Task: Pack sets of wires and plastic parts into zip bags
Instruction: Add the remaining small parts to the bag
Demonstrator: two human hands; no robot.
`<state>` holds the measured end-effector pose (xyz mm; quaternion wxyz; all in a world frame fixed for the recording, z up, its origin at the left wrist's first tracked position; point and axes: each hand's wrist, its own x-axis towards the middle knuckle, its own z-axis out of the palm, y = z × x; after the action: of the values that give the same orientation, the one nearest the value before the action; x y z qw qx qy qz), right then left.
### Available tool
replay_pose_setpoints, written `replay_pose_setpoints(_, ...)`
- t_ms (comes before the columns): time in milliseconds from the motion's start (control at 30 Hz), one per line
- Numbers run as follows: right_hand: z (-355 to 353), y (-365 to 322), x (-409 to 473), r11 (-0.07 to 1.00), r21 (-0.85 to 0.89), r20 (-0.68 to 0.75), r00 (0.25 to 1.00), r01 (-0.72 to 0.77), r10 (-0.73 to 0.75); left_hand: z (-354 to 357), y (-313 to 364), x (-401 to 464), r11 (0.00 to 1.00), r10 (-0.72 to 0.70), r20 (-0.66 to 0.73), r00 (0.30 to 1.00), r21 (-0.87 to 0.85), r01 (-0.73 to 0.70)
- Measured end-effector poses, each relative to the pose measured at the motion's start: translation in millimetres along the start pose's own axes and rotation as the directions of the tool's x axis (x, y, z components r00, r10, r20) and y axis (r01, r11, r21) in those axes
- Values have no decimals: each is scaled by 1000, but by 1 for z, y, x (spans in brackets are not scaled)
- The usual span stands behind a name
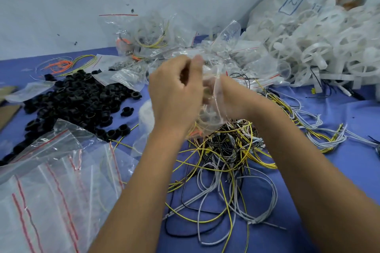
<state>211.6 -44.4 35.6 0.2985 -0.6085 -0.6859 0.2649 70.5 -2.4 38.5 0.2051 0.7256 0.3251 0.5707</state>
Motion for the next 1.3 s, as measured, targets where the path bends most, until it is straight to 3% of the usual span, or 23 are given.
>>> replay_pose_setpoints(100,-12,7,-15,918,390,-228,959,-70,170,-4,-38,9,982,-153,222,963,141,123)
replay_pose_setpoints(200,-20,14,-24,645,764,-157,966,-13,206,-5,-61,12,923,-218,455,864,383,31)
replay_pose_setpoints(233,-19,13,-26,650,759,-114,977,-32,181,-5,-63,13,910,-232,472,850,414,18)
replay_pose_setpoints(300,-12,15,-28,855,515,-75,991,-58,112,-4,-65,20,905,-290,506,812,421,62)
replay_pose_setpoints(367,-7,16,-28,957,289,-116,990,-38,74,-6,-64,28,867,-372,578,726,497,48)
replay_pose_setpoints(433,-8,19,-23,964,264,-279,954,-33,109,-12,-65,35,823,-418,610,673,568,-3)
replay_pose_setpoints(500,-10,23,-15,969,243,-511,844,-36,159,-20,-67,38,795,-437,605,666,606,-30)
replay_pose_setpoints(567,-7,22,-6,975,221,-654,738,-20,163,-28,-66,41,812,-451,602,659,583,23)
replay_pose_setpoints(667,0,18,5,950,304,-712,680,73,176,-43,-57,43,889,-456,703,546,324,325)
replay_pose_setpoints(733,-2,15,10,908,391,-710,677,149,195,-54,-53,45,807,-414,822,390,133,575)
replay_pose_setpoints(767,-4,13,13,876,444,-690,696,187,201,-61,-53,44,774,-381,865,326,105,625)
replay_pose_setpoints(833,-3,11,18,836,512,-630,748,197,209,-70,-56,43,792,-397,885,244,196,578)
replay_pose_setpoints(867,-2,13,22,838,525,-595,768,147,238,-71,-60,42,796,-461,854,243,277,538)
replay_pose_setpoints(933,6,17,25,821,571,-496,802,10,335,-64,-73,38,742,-609,705,362,347,574)
replay_pose_setpoints(1000,14,22,25,811,580,-422,823,-77,379,-52,-87,35,693,-684,496,535,211,690)
replay_pose_setpoints(1067,22,26,24,845,522,-437,815,-115,381,-41,-97,33,706,-671,396,627,83,703)
replay_pose_setpoints(1133,26,29,24,844,522,-490,768,-121,413,-30,-102,29,694,-652,440,618,17,720)
replay_pose_setpoints(1233,31,37,26,819,570,-547,713,-66,438,-27,-105,21,644,-612,586,530,-20,765)
replay_pose_setpoints(1300,32,41,25,799,601,-556,714,-8,426,-32,-108,15,558,-533,723,440,-90,825)
